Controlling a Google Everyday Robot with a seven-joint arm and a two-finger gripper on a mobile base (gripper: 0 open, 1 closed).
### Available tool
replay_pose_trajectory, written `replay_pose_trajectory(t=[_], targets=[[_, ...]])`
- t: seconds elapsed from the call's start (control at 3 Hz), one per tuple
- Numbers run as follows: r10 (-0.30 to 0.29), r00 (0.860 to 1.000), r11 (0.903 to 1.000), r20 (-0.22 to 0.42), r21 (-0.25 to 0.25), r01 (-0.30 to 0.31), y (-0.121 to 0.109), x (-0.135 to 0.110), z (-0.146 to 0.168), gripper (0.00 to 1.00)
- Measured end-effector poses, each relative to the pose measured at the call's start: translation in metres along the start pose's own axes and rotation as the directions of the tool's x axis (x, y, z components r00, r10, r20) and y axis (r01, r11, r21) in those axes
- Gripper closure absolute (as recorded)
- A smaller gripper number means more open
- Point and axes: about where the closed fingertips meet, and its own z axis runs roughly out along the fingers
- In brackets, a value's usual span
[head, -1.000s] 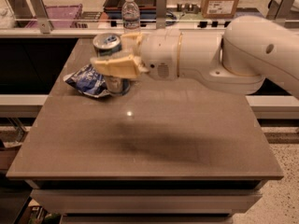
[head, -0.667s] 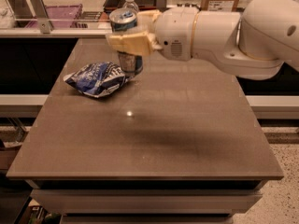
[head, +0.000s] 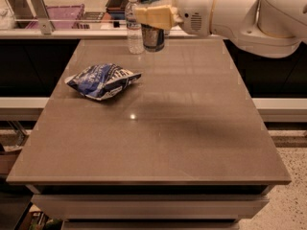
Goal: Move redbull can near water bottle
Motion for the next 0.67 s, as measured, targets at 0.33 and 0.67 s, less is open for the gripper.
replay_pose_trajectory(t=[0.33, 0.67], targets=[[-0.004, 1.000, 1.0000, 0.000, 0.002, 0.004, -0.0003, -0.0029, -0.0010, 1.00], [0.006, 1.000, 0.9998, 0.001, 0.020, -0.006, 0.0056, 0.0052, 0.0024, 1.00]])
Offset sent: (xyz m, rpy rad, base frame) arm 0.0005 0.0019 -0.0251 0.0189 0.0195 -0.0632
